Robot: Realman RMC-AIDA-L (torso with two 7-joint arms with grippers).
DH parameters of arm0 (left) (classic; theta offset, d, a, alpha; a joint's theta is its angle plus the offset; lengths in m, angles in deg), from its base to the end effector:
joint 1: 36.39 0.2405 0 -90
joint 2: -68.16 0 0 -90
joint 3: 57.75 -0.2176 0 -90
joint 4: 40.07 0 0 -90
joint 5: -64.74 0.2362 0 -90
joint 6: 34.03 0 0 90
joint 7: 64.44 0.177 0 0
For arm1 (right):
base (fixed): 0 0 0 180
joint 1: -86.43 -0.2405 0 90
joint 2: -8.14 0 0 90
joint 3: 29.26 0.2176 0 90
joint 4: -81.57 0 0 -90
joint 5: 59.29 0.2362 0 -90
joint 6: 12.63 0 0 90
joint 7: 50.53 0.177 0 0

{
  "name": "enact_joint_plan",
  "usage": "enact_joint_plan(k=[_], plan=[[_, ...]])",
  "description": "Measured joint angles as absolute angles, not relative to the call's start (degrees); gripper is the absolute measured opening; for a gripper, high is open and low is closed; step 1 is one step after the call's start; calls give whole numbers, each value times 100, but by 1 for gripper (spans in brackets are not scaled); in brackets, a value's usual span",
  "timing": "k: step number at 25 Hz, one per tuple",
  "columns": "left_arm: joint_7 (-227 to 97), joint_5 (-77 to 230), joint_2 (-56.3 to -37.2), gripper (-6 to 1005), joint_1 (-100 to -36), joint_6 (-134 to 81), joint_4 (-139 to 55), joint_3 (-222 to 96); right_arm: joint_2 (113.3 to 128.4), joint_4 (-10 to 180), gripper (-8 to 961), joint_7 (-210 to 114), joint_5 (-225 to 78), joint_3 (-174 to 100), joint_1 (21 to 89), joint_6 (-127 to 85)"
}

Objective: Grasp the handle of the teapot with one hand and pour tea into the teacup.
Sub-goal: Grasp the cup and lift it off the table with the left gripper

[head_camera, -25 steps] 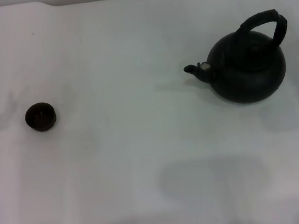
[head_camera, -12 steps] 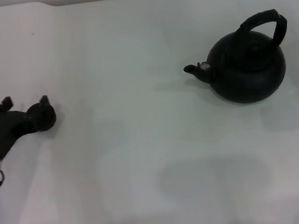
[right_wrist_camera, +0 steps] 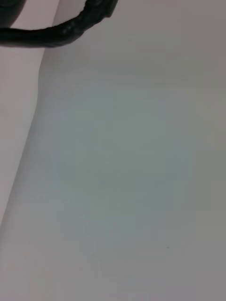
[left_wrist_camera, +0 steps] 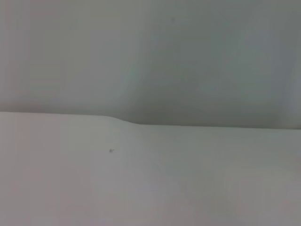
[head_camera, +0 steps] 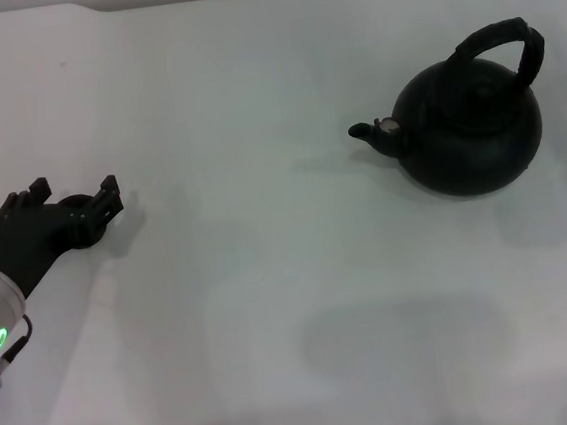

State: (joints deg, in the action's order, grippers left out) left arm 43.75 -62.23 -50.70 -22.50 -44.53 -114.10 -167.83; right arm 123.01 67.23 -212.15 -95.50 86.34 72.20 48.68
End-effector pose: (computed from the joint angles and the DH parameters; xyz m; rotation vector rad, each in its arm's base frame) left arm -0.2775 0.3090 -0.0514 -1.8585 -1.0081 -0.4227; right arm 0.3851 0.3255 0.0349 -1.7595 0.4764 0.4157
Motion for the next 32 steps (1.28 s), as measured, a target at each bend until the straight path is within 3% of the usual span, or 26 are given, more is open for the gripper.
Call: enact_joint_plan(k=[17, 32], plan=[[4357, -6221, -5075, 876, -1842, -4397, -11651, -16915, 12301, 6697, 859, -21282, -9550, 8641, 7281, 4877], [4357, -6389, -5067, 877, -1924, -4415, -11466, -16849, 12296, 6698, 860, -21294, -9550, 8641, 7297, 4875]])
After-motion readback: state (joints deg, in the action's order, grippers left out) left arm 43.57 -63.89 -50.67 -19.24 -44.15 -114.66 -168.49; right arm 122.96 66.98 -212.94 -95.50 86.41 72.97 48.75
